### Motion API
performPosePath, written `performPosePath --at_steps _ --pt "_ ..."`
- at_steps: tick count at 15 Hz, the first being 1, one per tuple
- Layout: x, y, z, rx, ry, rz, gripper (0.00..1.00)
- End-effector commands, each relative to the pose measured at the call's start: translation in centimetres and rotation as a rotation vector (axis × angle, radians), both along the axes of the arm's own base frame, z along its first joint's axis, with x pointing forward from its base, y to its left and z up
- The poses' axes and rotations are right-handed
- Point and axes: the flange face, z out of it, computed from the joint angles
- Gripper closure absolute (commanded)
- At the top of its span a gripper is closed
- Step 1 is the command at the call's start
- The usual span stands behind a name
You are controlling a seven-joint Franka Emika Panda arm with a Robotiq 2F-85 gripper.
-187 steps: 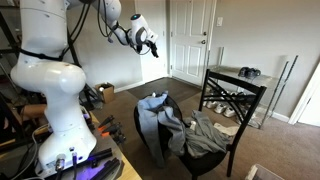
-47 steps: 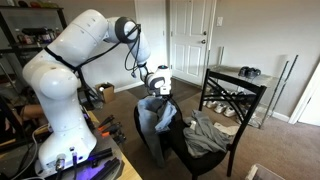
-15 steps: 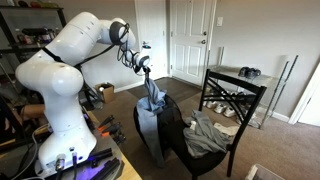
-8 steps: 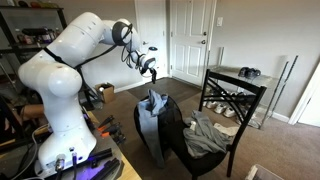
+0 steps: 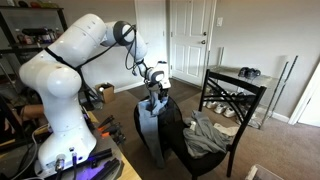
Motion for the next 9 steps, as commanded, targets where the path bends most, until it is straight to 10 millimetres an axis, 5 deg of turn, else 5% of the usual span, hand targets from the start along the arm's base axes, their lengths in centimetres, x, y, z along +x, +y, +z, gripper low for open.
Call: performPosePath --at_steps 1,9 --pt "-3.4 -2.3 -0.8 -0.061 0.09 -0.174 0.0" --pt "-9.8 -4.9 -4.5 -0.112 0.396 -0.422 0.0"
